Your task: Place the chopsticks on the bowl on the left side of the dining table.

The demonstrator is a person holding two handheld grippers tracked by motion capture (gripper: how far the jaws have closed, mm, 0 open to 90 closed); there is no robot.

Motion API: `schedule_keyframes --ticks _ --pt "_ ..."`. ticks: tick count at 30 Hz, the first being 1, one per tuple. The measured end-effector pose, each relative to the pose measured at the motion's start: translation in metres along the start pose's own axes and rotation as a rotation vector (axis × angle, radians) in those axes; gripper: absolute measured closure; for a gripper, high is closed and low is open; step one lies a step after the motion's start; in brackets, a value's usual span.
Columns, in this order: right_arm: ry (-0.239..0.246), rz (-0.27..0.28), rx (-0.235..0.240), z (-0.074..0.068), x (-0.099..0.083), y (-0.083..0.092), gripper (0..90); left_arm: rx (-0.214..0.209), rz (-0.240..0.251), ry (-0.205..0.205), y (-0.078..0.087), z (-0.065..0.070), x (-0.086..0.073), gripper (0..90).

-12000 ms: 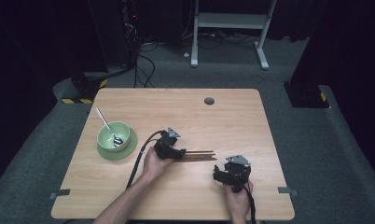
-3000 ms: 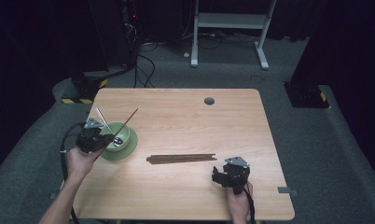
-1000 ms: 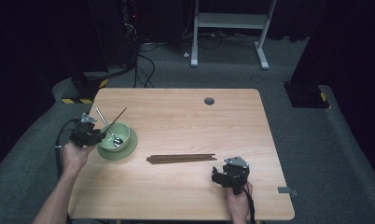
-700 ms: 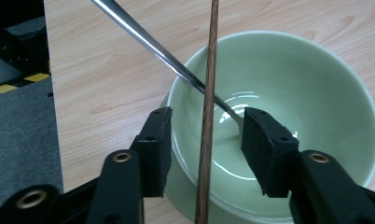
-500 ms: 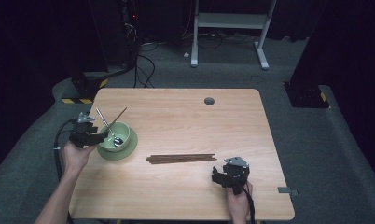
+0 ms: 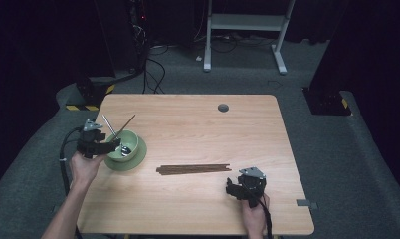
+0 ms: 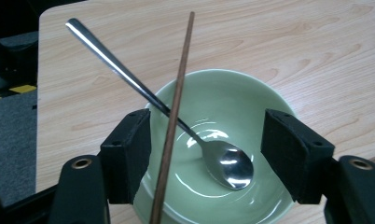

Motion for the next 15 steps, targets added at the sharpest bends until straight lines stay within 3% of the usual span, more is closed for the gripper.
schedule_keyframes --ticks 8,15 --pt "0.0 0.0 0.001 0.0 0.0 0.0 13.4 -0.072 0.04 0.01 0.0 0.019 0.007 30.5" --pt "0.0 0.0 0.0 0.0 0.0 0.0 13.4 -0.101 0.058 0.004 -0.002 0.032 0.011 29.9"
Point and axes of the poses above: each handheld gripper's, and its own axes: y roughly backward along the jaws, x roughly out of its top, z roughly to its right, the point moved 6 cm from there along -y, roughly forward along the jaws, and after that the axes turned 3 degrees about -z, right-handed, at the moved point
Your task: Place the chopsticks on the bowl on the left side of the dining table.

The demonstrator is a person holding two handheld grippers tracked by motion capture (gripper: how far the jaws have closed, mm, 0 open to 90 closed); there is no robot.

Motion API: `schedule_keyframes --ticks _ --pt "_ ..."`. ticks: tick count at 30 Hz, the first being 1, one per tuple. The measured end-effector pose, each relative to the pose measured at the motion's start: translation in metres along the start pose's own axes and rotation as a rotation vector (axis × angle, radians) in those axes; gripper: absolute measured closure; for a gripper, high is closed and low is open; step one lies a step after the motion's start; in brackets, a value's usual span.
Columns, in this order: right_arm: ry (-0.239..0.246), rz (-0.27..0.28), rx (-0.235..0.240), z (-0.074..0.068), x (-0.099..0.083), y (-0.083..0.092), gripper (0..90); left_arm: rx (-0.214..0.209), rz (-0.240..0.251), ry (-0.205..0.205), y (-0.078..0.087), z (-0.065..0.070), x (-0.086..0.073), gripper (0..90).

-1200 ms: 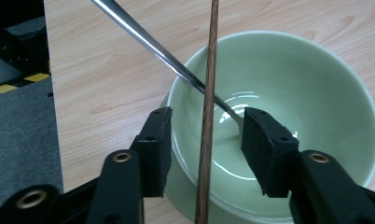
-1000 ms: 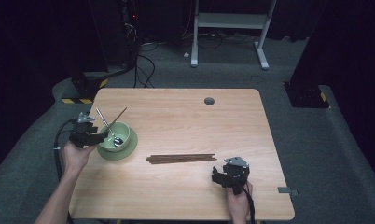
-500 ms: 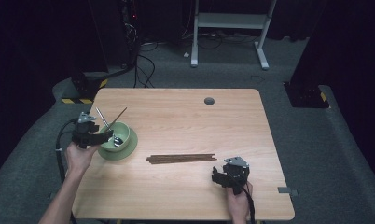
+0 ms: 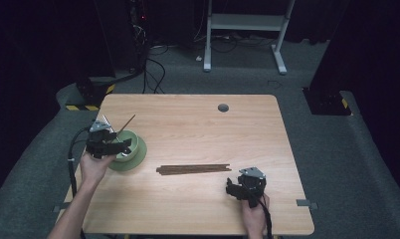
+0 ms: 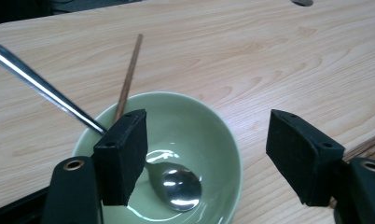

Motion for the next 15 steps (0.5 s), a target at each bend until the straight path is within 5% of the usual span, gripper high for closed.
schedule_keyframes --ticks 15 --pt "-0.001 0.0 0.0 0.0 0.0 0.0 13.4 -0.05 0.026 0.005 -0.008 0.022 0.007 28.0"
Point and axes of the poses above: each handheld gripper's, and its own axes: y roughly backward along the jaws, x roughly out of its top, z roughly to its right, the point moved 6 cm from there along -y, roughly forward along the jaws, and after that the axes turned 3 degrees about -z, right-handed, at the moved point
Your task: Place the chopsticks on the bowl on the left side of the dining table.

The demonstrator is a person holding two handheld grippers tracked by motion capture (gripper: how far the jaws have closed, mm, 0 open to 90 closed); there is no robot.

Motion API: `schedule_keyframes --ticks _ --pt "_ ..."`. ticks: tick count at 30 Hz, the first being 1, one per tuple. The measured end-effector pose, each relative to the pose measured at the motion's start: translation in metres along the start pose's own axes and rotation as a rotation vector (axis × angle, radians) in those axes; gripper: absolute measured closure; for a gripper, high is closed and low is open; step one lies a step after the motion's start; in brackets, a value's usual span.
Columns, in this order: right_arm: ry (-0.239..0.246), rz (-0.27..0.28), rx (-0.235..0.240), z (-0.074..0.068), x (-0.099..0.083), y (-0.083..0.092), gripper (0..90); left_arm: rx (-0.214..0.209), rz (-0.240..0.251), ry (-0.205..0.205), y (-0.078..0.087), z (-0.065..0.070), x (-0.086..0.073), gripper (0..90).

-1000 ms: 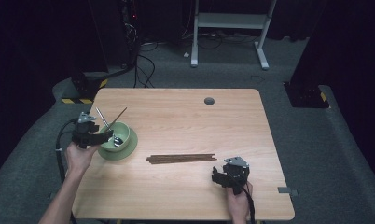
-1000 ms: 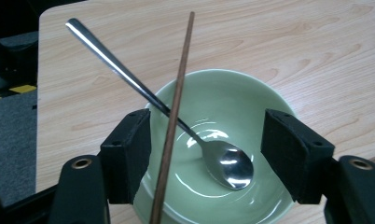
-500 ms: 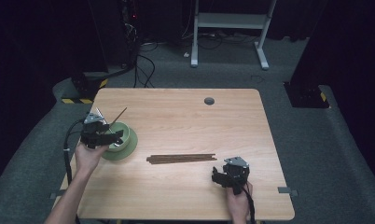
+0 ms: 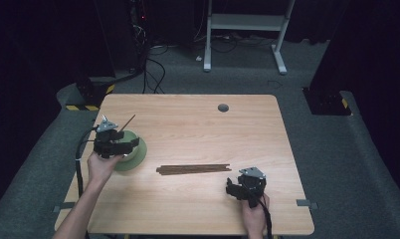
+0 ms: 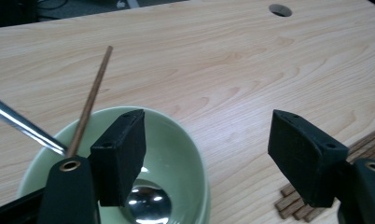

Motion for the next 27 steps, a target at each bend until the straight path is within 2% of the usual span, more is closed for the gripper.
schedule_keyframes --ticks 4,10,13,16,27 --pt "0.0 0.0 0.0 0.0 0.0 0.0 13.4 0.001 -0.004 -0.006 -0.003 0.006 0.001 27.1" --pt "0.0 0.0 0.0 0.0 0.0 0.0 13.4 -0.03 -0.004 -0.017 -0.01 0.017 0.002 24.7" --pt "-0.001 0.0 0.0 0.0 0.0 0.0 13.4 -0.03 -0.008 -0.027 -0.011 0.02 0.003 24.1" --pt "0.0 0.0 0.0 0.0 0.0 0.0 13.4 -0.042 -0.007 -0.018 -0.015 0.025 0.004 23.5" --pt "0.0 0.0 0.001 0.0 0.0 0.0 13.3 -0.08 -0.034 -0.061 -0.024 0.047 0.011 21.3"
Point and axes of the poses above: each handheld gripper's, and its own axes: y roughly backward along the jaws, x roughly out of its top, z roughly to its right, the point moved 6 cm from there along -y, roughly forward along the jaws, and after that the axes turned 3 degrees about -z, right-handed, at the moved point
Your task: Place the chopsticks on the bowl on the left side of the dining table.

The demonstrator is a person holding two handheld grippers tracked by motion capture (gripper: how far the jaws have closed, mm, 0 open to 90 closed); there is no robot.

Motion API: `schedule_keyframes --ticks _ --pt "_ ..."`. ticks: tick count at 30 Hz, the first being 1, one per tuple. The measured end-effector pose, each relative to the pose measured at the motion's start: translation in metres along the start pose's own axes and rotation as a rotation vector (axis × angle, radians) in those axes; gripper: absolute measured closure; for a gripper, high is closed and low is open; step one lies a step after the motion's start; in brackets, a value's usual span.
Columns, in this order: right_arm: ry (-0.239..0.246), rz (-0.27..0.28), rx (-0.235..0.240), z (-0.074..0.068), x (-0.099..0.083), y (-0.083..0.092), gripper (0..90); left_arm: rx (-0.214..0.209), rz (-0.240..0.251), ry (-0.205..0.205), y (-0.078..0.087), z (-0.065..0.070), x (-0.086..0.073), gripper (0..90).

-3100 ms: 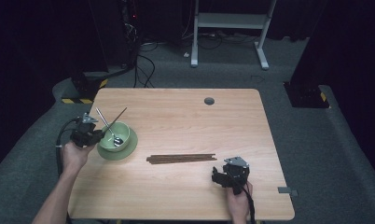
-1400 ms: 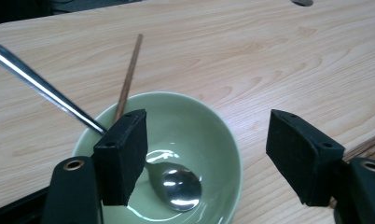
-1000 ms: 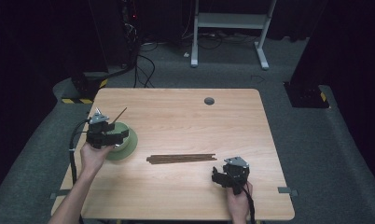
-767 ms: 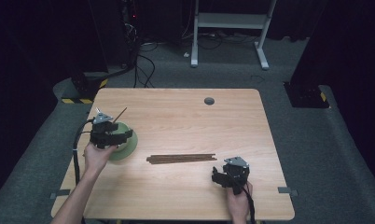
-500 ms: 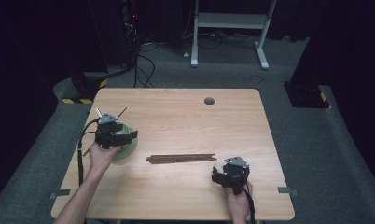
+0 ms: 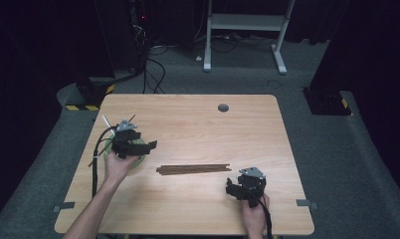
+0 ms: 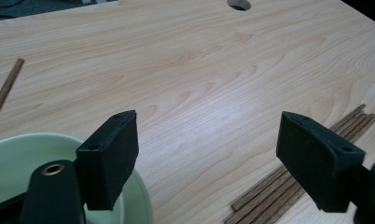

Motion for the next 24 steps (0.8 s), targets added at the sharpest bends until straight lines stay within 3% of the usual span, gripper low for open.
schedule_keyframes --ticks 9,14,17,24 --pt "0.0 0.0 0.0 0.0 0.0 0.0 13.3 -0.043 -0.007 -0.024 -0.012 0.019 0.006 21.5" --pt "0.001 0.0 0.0 0.0 0.0 0.0 13.3 -0.076 -0.035 -0.054 -0.023 0.032 0.005 22.2" --pt "0.001 0.0 0.001 0.0 0.0 0.0 13.4 -0.1 -0.039 -0.046 -0.031 0.039 0.006 22.1" --pt "0.003 0.0 0.002 0.0 0.0 0.0 13.3 -0.124 -0.046 -0.084 -0.041 0.058 0.008 22.1"
Point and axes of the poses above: each handheld gripper's, and its own axes: y roughly backward along the jaws, x roughly out of its top, z roughly to its right, the point moved 6 cm from there along -y, roughly forward along the jaws, and after that the axes turned 3 degrees about -z, right-handed, at the moved point
